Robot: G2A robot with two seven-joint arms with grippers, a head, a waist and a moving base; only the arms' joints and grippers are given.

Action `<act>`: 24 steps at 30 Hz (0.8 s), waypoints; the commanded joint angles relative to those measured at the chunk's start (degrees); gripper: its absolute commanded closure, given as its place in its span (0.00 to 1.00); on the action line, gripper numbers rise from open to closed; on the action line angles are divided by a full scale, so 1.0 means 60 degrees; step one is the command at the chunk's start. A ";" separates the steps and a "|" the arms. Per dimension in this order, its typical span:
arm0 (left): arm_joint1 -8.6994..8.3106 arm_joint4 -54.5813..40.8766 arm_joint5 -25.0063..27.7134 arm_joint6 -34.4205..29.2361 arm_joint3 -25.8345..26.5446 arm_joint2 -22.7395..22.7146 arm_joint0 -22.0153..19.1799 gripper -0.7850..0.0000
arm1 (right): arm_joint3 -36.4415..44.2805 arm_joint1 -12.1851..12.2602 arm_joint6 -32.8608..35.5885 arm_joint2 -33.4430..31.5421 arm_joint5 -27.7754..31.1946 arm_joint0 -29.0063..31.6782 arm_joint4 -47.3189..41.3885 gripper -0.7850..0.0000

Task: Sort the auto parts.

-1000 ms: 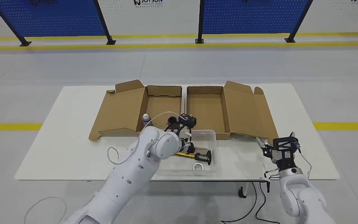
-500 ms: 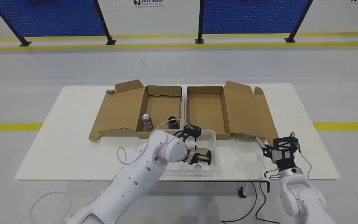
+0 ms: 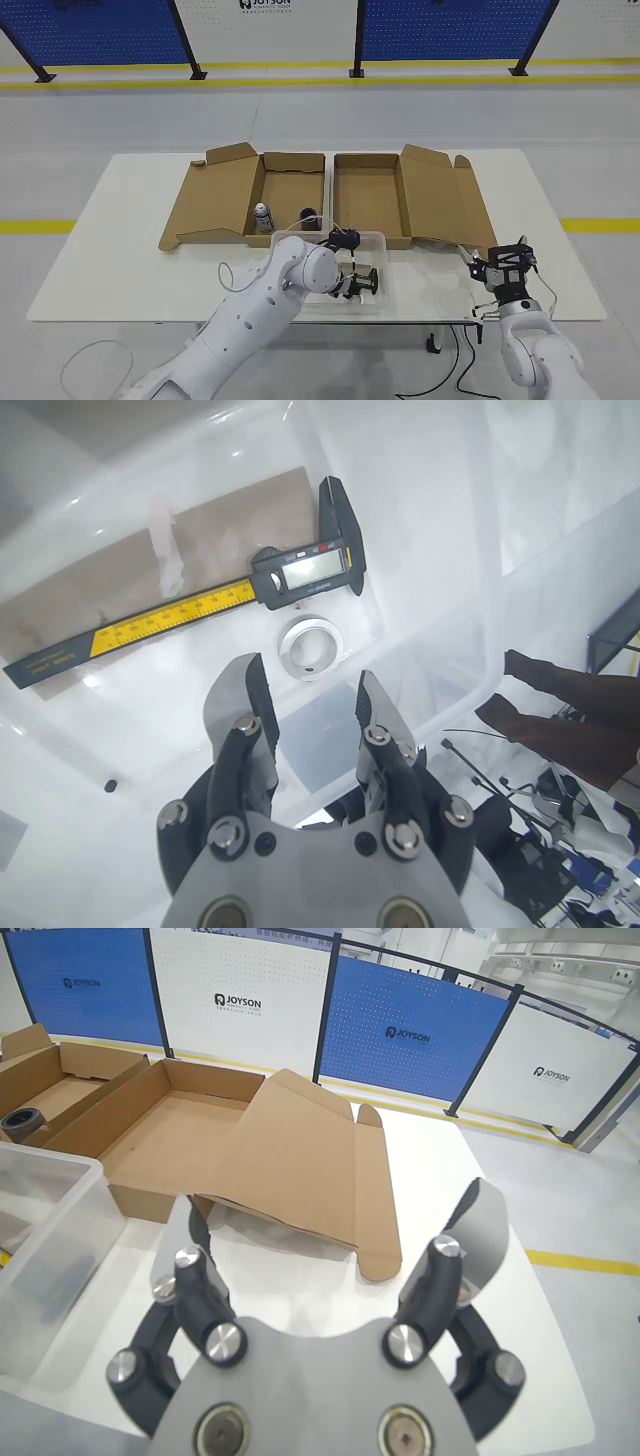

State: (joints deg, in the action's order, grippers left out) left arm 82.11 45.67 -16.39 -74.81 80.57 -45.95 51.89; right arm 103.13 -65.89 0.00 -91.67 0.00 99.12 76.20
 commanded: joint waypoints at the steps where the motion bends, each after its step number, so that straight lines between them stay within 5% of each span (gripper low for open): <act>1: 0.0019 0.0053 -0.0054 0.0039 -0.0124 0.0079 -0.0023 0.57 | 0.0000 0.0000 0.0000 0.0000 0.0000 0.0000 0.0000 0.00; 24: 0.0303 -0.0045 -0.0300 0.0098 -0.1136 0.0715 -0.0434 0.59 | 0.0000 0.0000 0.0000 0.0000 0.0000 0.0000 0.0000 0.00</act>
State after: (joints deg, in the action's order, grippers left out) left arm 83.85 45.35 -18.19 -74.20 73.97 -41.85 49.41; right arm 103.13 -65.89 0.00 -91.67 0.00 99.12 76.20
